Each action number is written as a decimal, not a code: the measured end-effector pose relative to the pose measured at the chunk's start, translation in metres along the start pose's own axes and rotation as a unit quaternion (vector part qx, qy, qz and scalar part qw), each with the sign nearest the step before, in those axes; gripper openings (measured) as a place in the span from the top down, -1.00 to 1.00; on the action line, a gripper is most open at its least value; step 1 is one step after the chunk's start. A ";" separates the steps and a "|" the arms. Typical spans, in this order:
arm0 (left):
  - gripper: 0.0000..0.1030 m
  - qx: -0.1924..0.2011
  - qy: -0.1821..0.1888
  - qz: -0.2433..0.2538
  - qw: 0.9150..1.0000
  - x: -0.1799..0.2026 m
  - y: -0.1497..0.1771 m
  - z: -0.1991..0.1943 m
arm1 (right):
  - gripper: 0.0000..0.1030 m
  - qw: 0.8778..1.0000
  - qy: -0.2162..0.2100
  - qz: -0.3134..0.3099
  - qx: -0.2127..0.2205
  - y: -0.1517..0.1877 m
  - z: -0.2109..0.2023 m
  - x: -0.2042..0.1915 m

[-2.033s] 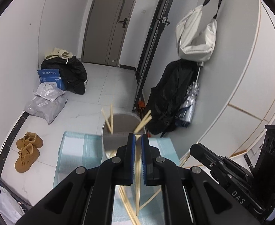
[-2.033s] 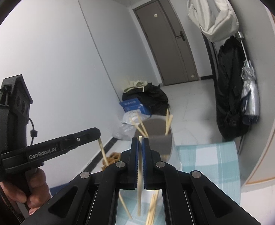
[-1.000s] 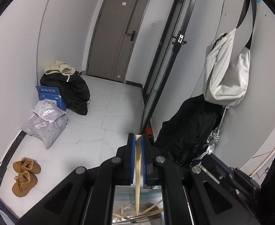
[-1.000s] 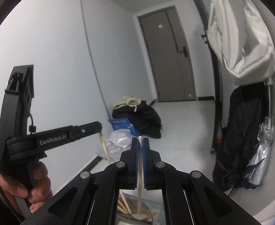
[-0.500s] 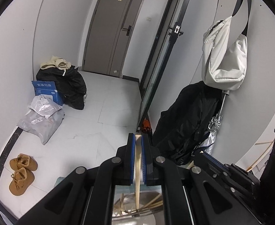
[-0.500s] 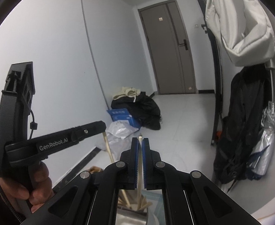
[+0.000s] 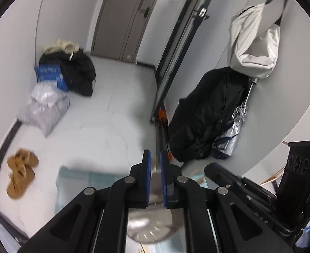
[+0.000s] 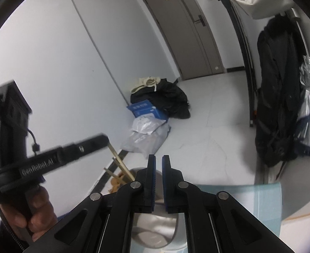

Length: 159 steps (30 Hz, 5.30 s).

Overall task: Organize utensils
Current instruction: 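Open both grippers above the utensil holder to release the chopsticks, then move both open grippers down toward the chopstick pile beside the holder, then pinch one chopstick from the pile with the right gripper, then lift the chopstick with the right gripper while the left gripper grasps another chopstick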

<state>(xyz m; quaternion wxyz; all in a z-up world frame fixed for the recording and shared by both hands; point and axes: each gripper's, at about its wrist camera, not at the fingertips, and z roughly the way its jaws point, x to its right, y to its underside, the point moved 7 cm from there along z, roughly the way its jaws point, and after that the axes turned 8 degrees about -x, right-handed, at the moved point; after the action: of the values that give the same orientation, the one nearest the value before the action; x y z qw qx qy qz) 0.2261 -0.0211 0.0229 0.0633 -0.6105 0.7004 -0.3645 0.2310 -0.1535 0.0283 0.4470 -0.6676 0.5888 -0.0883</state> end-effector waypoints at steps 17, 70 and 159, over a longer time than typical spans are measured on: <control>-0.12 0.051 -0.089 -0.005 0.995 0.007 0.049 -0.064 | 0.09 0.999 0.012 -0.003 0.036 0.036 -0.076 -0.015; -0.76 0.036 -0.144 -0.004 0.989 -0.036 0.182 -0.018 | -0.43 0.993 0.099 -0.029 -0.054 0.213 -0.052 0.000; -0.76 -0.177 -0.110 -0.013 0.978 -0.032 0.226 0.048 | 0.88 0.982 -0.047 0.154 -0.103 0.163 -0.017 0.055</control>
<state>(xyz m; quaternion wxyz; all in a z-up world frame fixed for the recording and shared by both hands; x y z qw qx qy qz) 0.0766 -0.0157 -0.1562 0.0258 -0.6570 0.7349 -0.1660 0.1212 -0.1942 -0.0982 0.4113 -0.6144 0.6692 0.0742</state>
